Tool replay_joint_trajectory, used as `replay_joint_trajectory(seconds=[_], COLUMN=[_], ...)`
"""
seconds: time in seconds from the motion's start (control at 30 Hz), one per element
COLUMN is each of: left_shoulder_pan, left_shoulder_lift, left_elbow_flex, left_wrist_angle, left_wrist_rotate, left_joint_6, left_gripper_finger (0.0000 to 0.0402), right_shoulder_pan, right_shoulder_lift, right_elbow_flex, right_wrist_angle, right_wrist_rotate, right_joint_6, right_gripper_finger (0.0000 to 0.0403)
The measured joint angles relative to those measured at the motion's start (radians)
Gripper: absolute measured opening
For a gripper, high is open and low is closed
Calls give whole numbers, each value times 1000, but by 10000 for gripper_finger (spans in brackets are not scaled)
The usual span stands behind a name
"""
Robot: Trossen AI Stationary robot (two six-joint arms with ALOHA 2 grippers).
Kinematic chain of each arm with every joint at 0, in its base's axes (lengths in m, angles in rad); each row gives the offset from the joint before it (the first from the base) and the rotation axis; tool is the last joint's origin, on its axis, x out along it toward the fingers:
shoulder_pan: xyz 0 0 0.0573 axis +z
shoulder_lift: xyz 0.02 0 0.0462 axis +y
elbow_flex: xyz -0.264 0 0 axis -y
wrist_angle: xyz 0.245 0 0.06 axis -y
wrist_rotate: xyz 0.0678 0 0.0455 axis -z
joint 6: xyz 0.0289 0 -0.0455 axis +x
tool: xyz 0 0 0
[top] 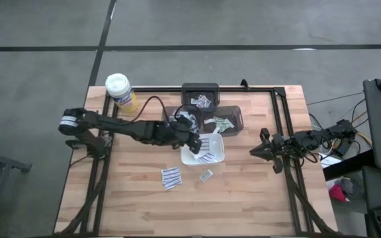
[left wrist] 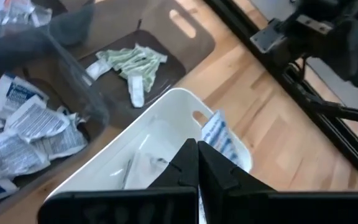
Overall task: Pick & Place First Aid Supplies
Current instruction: Put the blue bandage into the white bin
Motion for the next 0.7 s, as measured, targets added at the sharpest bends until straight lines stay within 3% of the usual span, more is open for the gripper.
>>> replay_joint_trajectory(seconds=[0.7], left_shoulder_pan=[-1], left_shoulder_lift=[201], left_elbow_flex=[-1], left_wrist_angle=[-16], left_wrist_rotate=[-3], left_joint_6=[-67], left_gripper_finger=[0], right_shoulder_pan=[0], right_shoulder_lift=[0], right_elbow_flex=[0], right_wrist_angle=[0], right_wrist_rotate=[-1], right_joint_6=[0], right_gripper_finger=[43])
